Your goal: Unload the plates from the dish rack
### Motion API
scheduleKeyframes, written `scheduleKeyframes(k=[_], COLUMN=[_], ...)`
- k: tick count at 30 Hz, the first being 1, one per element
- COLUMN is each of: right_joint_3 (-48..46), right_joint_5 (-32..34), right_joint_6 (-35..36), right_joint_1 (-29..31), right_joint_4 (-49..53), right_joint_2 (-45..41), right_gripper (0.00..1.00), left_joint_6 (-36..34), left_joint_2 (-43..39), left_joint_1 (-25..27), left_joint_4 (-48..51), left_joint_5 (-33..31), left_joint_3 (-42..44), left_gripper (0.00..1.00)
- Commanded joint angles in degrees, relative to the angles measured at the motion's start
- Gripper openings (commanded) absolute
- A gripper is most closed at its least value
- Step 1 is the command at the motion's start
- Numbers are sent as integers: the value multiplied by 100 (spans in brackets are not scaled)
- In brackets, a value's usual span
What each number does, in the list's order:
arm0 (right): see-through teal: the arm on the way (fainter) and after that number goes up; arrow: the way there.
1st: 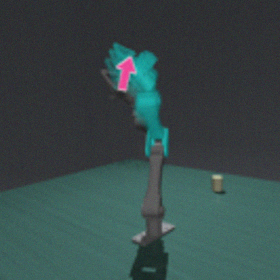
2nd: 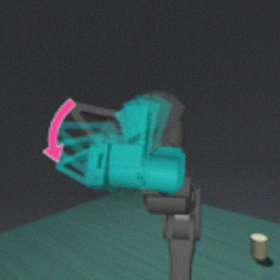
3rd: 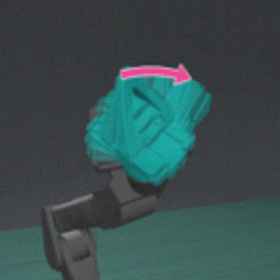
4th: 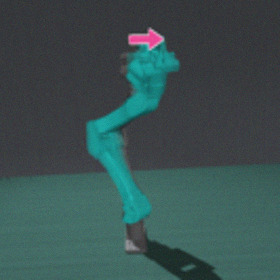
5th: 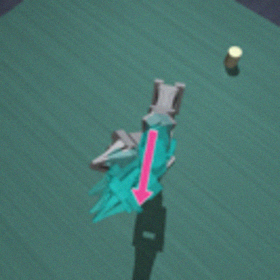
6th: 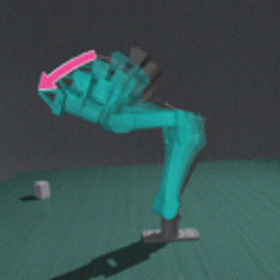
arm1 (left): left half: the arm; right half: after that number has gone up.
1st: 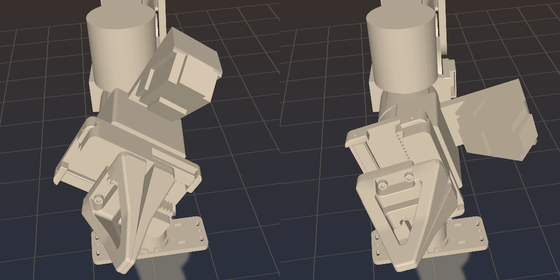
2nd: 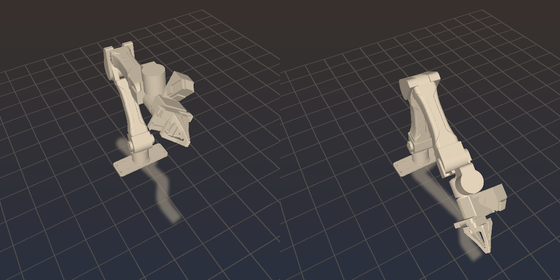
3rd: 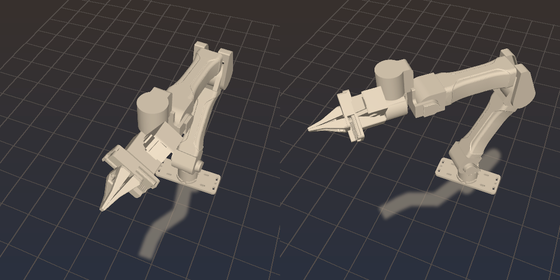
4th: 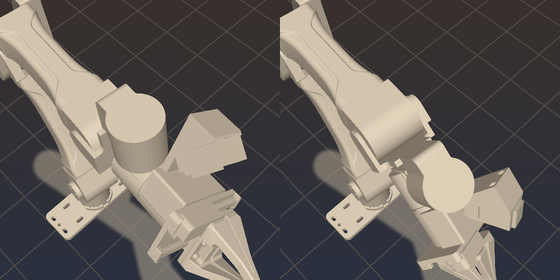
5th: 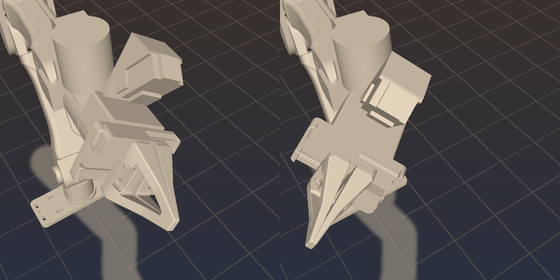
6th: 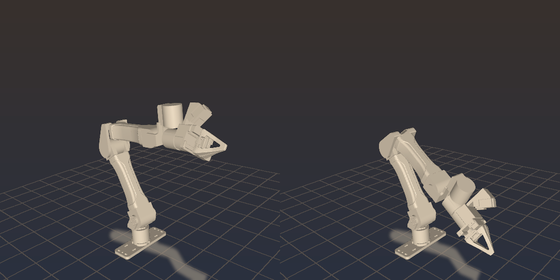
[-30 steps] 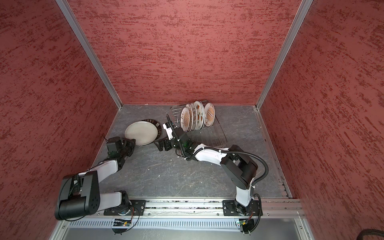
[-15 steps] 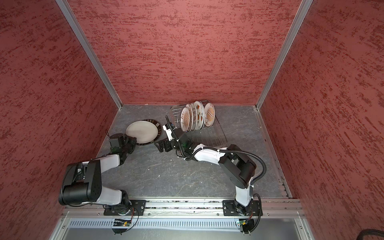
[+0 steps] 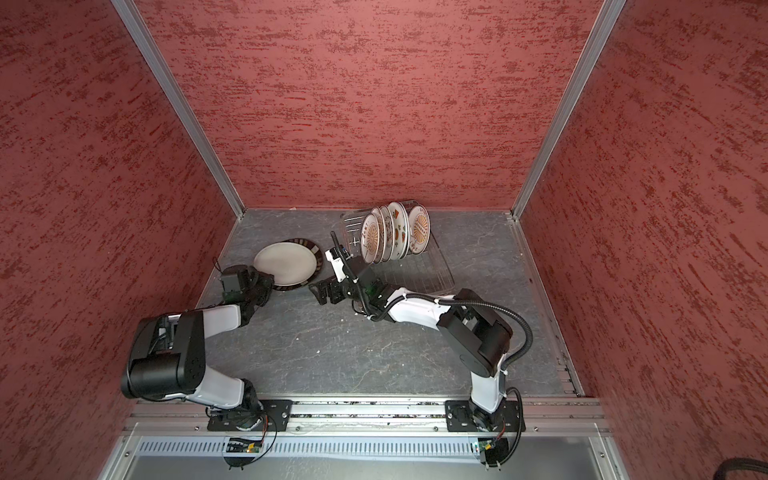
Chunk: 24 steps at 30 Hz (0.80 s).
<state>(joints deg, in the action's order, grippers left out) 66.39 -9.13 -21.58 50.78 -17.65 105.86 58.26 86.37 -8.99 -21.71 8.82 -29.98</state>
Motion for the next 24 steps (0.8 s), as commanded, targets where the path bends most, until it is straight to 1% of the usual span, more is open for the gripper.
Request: scheduleKeyframes(k=[1,4,9,13,18,21,22,24], right_joint_3=[85,109,111,150,206,275,294,305], right_joint_5=[29,30,39,187,109,51,51,57], right_joint_6=[93,84,84,84,78,67,67,67], right_joint_1=[19,19,19,19,20,26,24,28], right_joint_4=[-35,-20,22,112,139,172,190,218], right_joint_2=[16,57,75,110,172,239,250,262], right_gripper=[99,99,99,99,99,99,99,99], left_joint_6=[-30,-71,-85,-170,-193,-192,-205,-231], left_joint_2=[-10,35,188,306,336,346,346,339], left_joint_1=[-6,3,5,-31,-32,-39,-35,-31], left_joint_4=[-781,-720,-689,-622,-615,-615,-467,-346], left_joint_5=[88,94,83,175,57,-17,-50,-123], left_joint_3=[-166,-185,-201,-302,-285,-278,-288,-316], left_gripper=[12,19,24,29,37,39,39,42])
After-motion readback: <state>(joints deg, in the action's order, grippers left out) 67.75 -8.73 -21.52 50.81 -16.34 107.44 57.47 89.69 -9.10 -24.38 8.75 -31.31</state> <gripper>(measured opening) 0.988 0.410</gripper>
